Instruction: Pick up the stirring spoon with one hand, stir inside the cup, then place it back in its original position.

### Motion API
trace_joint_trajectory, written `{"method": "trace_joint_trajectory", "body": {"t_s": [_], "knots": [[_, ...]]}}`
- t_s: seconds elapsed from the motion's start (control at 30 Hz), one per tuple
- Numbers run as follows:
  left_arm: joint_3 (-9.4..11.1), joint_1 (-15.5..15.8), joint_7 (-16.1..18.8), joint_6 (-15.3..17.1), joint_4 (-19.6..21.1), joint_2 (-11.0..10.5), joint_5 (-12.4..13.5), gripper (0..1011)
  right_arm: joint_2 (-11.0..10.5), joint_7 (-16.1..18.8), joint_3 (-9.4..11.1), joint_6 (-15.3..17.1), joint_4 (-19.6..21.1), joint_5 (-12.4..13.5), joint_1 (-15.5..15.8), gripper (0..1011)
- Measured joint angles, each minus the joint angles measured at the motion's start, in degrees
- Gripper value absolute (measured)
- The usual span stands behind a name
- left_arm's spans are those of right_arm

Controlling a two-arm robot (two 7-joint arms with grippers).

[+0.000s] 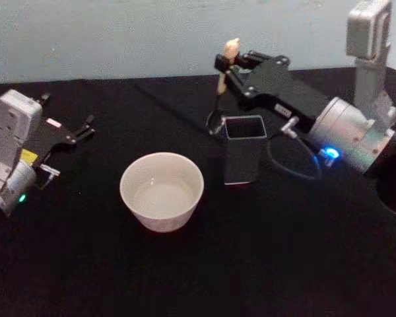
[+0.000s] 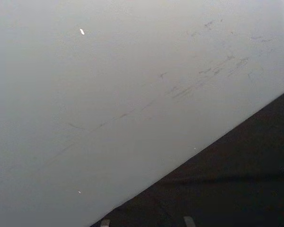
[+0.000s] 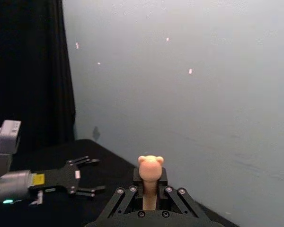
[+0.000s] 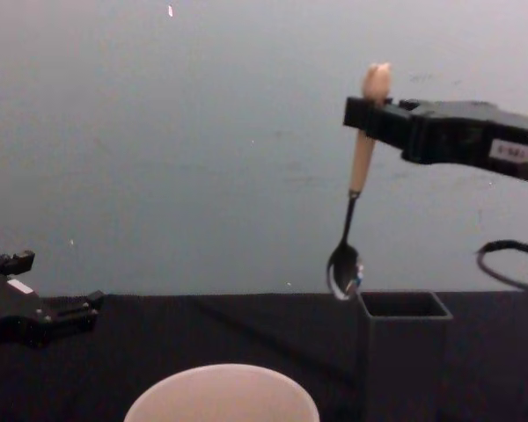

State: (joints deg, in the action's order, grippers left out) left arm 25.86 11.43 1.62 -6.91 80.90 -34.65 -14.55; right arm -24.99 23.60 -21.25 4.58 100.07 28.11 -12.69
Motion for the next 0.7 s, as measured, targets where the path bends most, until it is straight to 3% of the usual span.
{"method": "trace_joint_trajectory", "body": {"t_s": [0.47,0.7], "knots": [[0.0,0.0,0.0,0.0,0.0,0.0,0.0,1001,0.86,2.1,-5.56,-1.39,-2.42,-2.15,-0.27,166],[0.0,0.0,0.0,0.0,0.0,0.0,0.0,1001,1.09,3.04,-7.08,-1.81,-3.26,-2.72,-0.1,166]]}}
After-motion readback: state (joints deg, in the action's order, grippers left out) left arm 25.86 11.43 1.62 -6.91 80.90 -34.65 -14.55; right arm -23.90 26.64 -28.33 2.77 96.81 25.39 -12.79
